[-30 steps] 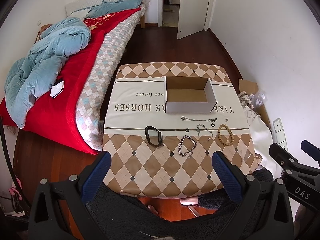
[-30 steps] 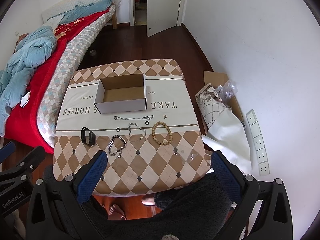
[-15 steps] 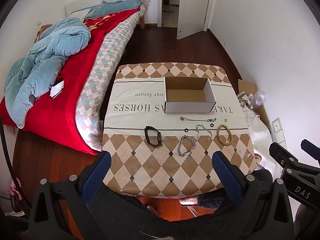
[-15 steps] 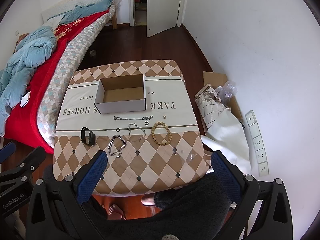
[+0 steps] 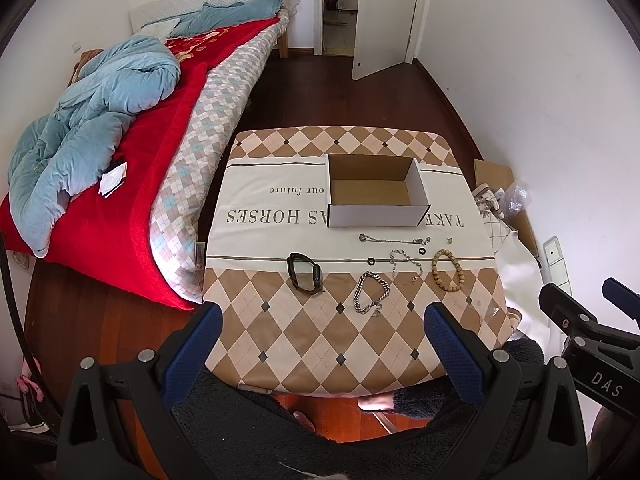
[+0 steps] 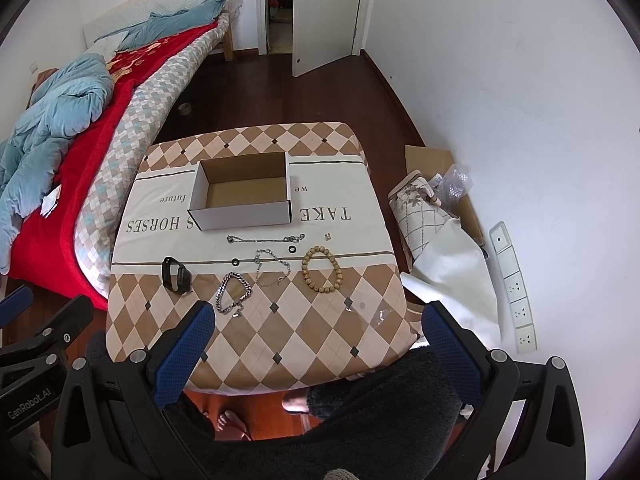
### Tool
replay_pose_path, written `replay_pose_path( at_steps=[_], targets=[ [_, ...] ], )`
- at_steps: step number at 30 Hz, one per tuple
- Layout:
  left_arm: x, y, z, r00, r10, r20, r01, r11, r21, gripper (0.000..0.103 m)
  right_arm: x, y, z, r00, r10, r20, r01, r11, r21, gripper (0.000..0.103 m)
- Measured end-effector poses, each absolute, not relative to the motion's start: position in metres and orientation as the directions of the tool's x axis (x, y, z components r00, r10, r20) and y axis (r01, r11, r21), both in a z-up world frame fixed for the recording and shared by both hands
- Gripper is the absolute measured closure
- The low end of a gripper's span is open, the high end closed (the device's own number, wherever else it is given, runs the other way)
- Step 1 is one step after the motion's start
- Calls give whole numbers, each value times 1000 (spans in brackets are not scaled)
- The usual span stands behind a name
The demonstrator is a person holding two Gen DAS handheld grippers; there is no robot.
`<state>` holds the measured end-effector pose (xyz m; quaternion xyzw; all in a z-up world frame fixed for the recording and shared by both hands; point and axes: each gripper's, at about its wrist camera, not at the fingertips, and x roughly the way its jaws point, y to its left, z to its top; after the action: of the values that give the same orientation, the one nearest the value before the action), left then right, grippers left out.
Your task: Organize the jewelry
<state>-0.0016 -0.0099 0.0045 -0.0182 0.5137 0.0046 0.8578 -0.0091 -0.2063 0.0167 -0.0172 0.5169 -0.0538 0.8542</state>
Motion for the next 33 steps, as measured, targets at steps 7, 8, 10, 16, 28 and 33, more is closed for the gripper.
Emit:
replay_pose_path(
  at_steps=[7, 8, 10, 16, 28, 33],
  targets=[
    [-2, -10, 5, 473, -13, -881, -27, 999, -29, 0, -9, -206, 17, 460, -109, -881, 74, 994, -85, 0],
    [-1, -11, 6, 473, -13, -881, -26, 999, -28, 0, -9, -206, 17, 459, -109, -882, 74, 994, -84, 0],
    [-1, -10, 6, 473, -15, -881, -27, 999, -31, 0, -9, -205, 17, 460, -109, -881, 74, 994, -85, 0],
    [-1, -10, 6, 472, -16, -881, -26, 999, -32, 0, -8, -207, 18, 461, -108, -881, 73, 994, -84, 0],
    [17, -3, -3, 496, 32, -868, -62, 998, 2, 0, 3, -222, 17, 487, -135, -863, 121, 989, -86, 0],
    [53, 12, -20, 524, 160, -837, -133, 986, 105, 0, 28, -247, 0, 499, -153, -853, 190, 980, -64, 0]
  ],
)
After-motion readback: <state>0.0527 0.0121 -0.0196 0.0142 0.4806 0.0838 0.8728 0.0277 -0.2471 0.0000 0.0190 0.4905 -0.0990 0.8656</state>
